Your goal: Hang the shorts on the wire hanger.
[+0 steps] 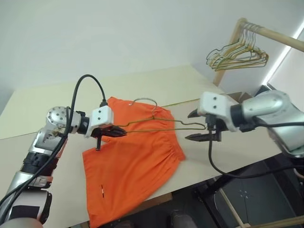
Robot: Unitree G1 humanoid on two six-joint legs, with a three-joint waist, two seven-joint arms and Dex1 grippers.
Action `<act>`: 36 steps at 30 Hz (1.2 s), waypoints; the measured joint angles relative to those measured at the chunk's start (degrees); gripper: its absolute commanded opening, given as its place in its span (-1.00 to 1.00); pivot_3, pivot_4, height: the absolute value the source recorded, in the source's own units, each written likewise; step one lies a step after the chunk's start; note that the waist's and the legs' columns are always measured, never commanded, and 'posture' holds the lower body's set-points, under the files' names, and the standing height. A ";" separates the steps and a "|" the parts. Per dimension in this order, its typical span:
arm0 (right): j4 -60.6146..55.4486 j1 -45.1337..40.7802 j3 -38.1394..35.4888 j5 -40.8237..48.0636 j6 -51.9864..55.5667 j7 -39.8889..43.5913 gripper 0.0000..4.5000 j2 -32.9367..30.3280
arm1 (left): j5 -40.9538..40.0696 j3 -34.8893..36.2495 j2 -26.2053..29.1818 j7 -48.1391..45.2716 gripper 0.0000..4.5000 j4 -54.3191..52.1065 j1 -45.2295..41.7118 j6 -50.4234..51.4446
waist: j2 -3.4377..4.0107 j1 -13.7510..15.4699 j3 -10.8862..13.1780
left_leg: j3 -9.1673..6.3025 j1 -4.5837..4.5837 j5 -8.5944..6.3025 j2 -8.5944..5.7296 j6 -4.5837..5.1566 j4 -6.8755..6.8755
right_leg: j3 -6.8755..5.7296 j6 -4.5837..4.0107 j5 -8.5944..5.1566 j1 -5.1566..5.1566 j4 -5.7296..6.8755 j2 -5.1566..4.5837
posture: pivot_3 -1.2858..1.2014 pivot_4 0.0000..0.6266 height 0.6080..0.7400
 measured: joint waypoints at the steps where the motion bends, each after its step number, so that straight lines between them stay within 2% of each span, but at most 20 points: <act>1: 1.56 -1.29 2.23 -1.38 1.11 -0.05 0.80 1.58 | -0.14 0.09 0.16 0.16 -1.00 -0.24 0.42 0.41 | 0.00 0.10 0.00 | 0.00 -0.04 0.00 -0.01 0.00 0.00 | -0.01 0.00 0.00 -0.02 0.00 0.00 | -0.02 -1.00 1.00; 3: 3.73 -3.45 4.84 -3.03 2.52 -0.16 0.62 4.13 | -0.28 0.32 0.48 0.38 -1.00 -0.95 1.07 0.50 | 0.00 0.23 0.00 | 0.00 -0.09 0.00 -0.01 0.00 0.04 | -0.03 0.02 0.01 -0.03 -0.01 0.02 | -0.02 -1.00 1.00; 11: 5.87 -7.01 6.19 -5.14 3.74 2.14 -0.63 6.42 | -0.87 1.09 1.73 1.93 -1.00 -3.59 3.03 0.95 | 0.01 1.49 0.01 | -0.08 -0.20 -0.01 0.01 -0.01 0.25 | -0.17 0.07 0.05 -0.01 0.00 0.03 | -0.01 -1.00 1.00; 14: 4.70 -6.99 6.55 -5.19 3.74 3.49 -0.99 6.20 | -0.83 1.21 2.07 2.46 -1.00 -3.75 3.45 0.83 | 0.01 1.45 0.01 | -0.08 -0.22 -0.01 0.01 -0.01 0.30 | -0.16 0.10 0.07 0.00 0.00 0.03 | -0.01 -1.00 1.00; 20: 2.56 -6.13 7.03 -5.43 3.73 4.77 -0.99 5.57 | -0.67 1.12 2.43 1.78 -1.00 -3.14 3.35 -0.81 | 0.01 1.37 0.01 | -0.08 -0.22 -0.01 0.00 -0.01 0.30 | -0.16 0.11 0.08 0.00 -0.01 0.05 | -0.02 -1.00 1.00; 21: 2.28 -5.73 7.02 -5.39 3.73 4.86 -1.00 5.42 | -0.69 1.01 2.33 1.26 -0.76 -2.57 3.09 -1.43 | 0.01 1.39 0.01 | -0.08 -0.22 -0.01 0.00 -0.01 0.30 | -0.17 0.11 0.08 0.00 -0.01 0.06 | -0.02 -1.00 1.00; 23: 1.52 -4.49 7.02 -5.21 3.73 5.07 -1.00 5.19 | -0.90 0.97 2.24 0.39 -0.55 -1.49 2.53 -2.48 | 0.01 1.40 0.01 | -0.09 -0.25 -0.01 0.00 -0.01 0.32 | -0.19 0.11 0.08 0.00 -0.01 0.06 | -0.02 -1.00 1.00; 26: -0.02 -1.36 6.06 -4.36 3.73 6.21 -1.00 2.78 | -3.44 1.21 2.12 -3.47 -0.11 0.39 1.44 -4.20 | 0.01 1.50 0.01 | -0.12 -0.30 -0.02 -0.01 -0.01 0.34 | -0.24 0.12 0.08 0.00 -0.06 0.05 | -0.02 -1.00 1.00; 32: -3.92 10.56 -1.71 1.78 9.21 6.50 -1.00 -2.57 | -4.89 3.52 2.57 -4.90 0.75 6.31 -0.87 -5.71 | 0.00 1.56 0.00 | -0.15 -0.33 -0.03 0.00 0.01 0.42 | -0.27 0.14 0.10 0.02 -0.05 0.05 | -0.02 -1.00 1.00; 34: -5.04 15.73 -6.67 4.51 12.64 5.17 -1.00 -3.46 | -5.99 5.05 2.58 -4.19 0.99 6.73 -0.87 -4.70 | -0.02 1.57 -0.01 | -0.17 -0.33 -0.04 0.02 0.03 0.41 | -0.27 0.14 0.10 0.03 -0.07 0.05 | -0.01 -1.00 1.00; 36: -5.22 21.45 -12.24 7.03 17.19 2.71 -1.00 -3.25 | -7.85 7.46 2.64 -3.09 0.99 6.28 -0.18 -2.70 | -0.02 1.58 -0.01 | -0.19 -0.34 -0.05 0.02 0.05 0.42 | -0.25 0.14 0.11 0.05 -0.06 0.04 | -0.01 -1.00 1.00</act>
